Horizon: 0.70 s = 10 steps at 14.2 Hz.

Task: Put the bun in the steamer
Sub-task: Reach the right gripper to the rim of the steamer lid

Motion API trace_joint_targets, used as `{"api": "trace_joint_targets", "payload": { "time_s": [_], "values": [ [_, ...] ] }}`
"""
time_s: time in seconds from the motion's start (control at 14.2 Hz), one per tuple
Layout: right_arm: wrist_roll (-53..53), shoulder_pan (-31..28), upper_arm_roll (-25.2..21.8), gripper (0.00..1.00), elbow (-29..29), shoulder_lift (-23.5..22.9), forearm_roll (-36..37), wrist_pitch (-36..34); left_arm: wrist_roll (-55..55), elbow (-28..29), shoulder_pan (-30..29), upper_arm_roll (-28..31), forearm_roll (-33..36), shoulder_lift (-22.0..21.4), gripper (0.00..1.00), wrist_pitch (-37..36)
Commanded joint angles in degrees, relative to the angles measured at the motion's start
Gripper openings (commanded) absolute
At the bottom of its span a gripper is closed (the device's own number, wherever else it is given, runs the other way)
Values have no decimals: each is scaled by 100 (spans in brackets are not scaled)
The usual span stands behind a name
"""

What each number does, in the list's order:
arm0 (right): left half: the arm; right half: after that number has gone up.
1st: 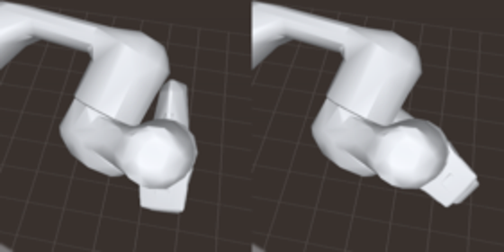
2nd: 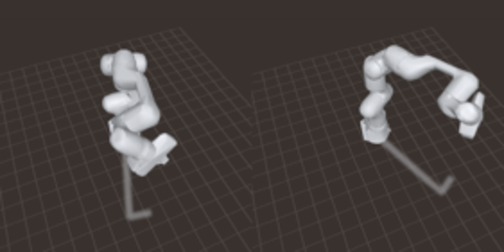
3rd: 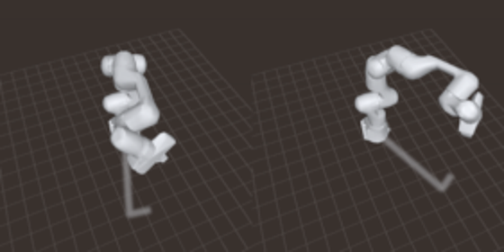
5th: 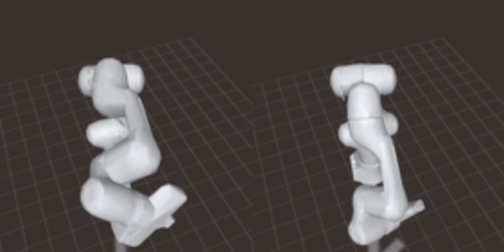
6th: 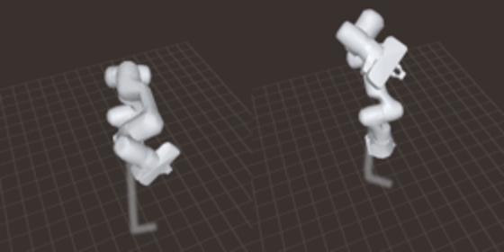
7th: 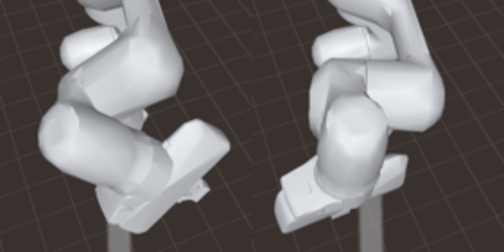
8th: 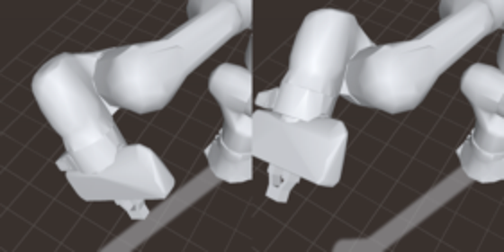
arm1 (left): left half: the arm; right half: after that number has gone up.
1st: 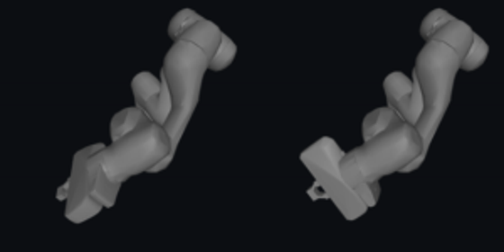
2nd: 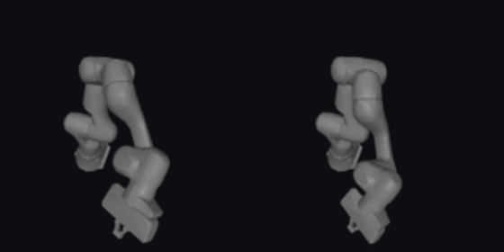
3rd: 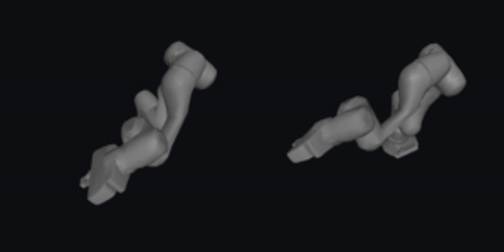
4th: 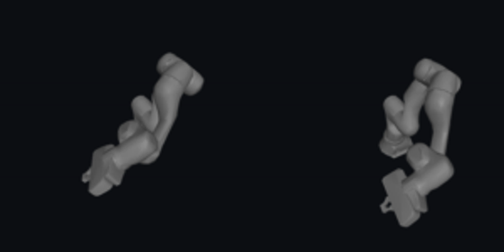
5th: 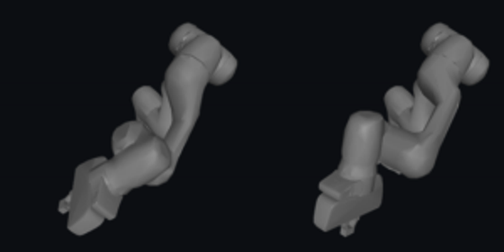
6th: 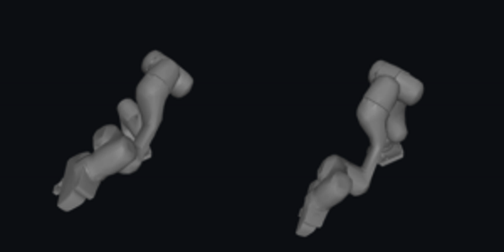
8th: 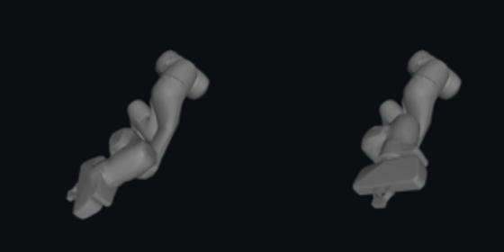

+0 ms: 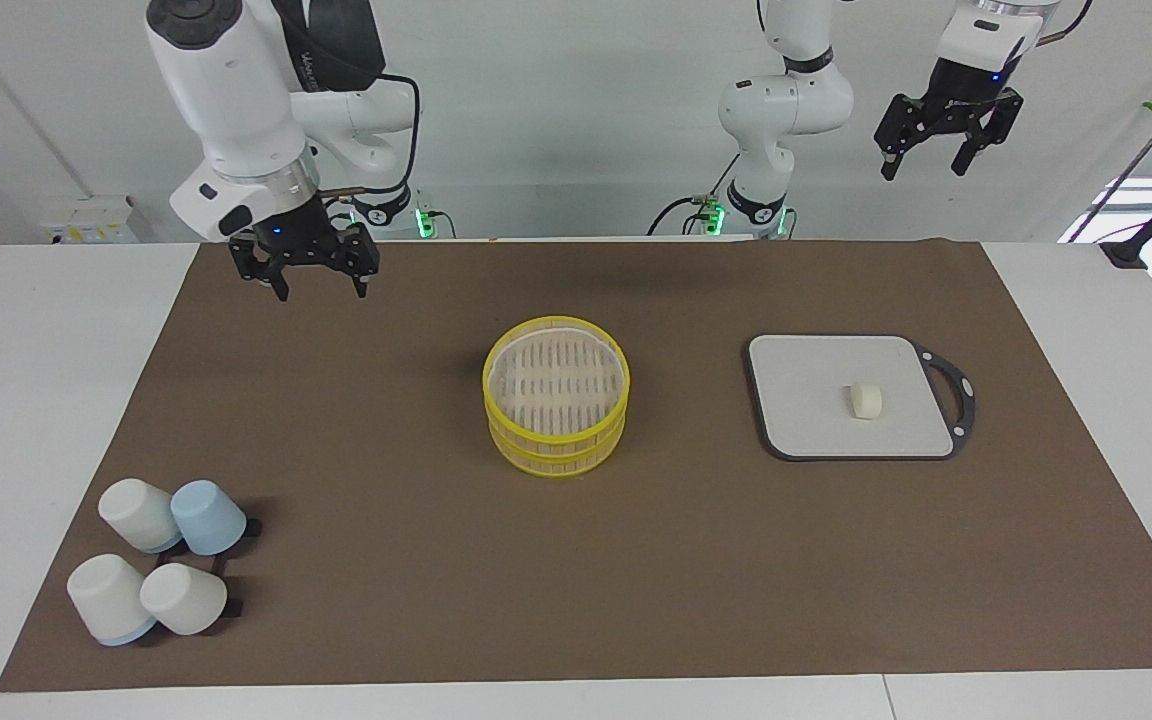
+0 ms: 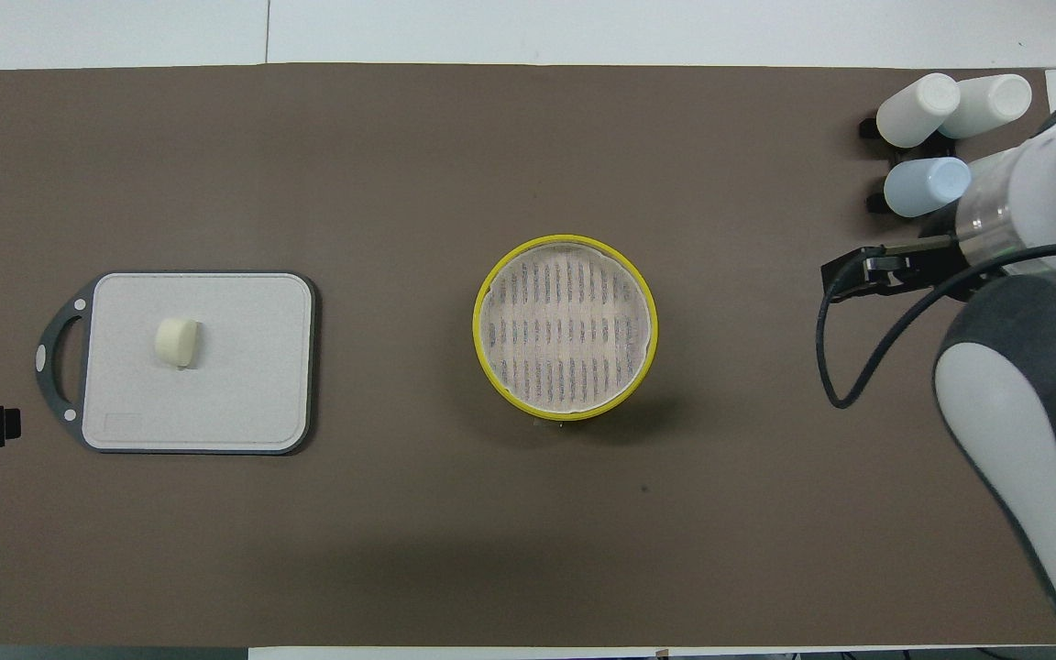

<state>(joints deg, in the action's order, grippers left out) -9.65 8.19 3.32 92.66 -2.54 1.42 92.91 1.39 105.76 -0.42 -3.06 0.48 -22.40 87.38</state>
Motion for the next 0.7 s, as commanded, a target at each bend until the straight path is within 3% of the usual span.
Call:
{"api": "trace_joint_targets", "payload": {
  "time_s": [0.0, 0.28, 0.63],
  "values": [
    [-737, 480, -16, 100, -791, -728, -10, -54, 28, 147, -54, 51, -66, -264, 100, -308],
    [-1591, 982, -16, 100, -1303, -1292, -28, 16, -112, 611, -275, 148, -31, -292, 100, 207],
    [-2470, 1561, -16, 100, -1567, -1749, -28, 376, -367, 1034, -380, 157, -4, 428, 100, 1042]
  ]
}}
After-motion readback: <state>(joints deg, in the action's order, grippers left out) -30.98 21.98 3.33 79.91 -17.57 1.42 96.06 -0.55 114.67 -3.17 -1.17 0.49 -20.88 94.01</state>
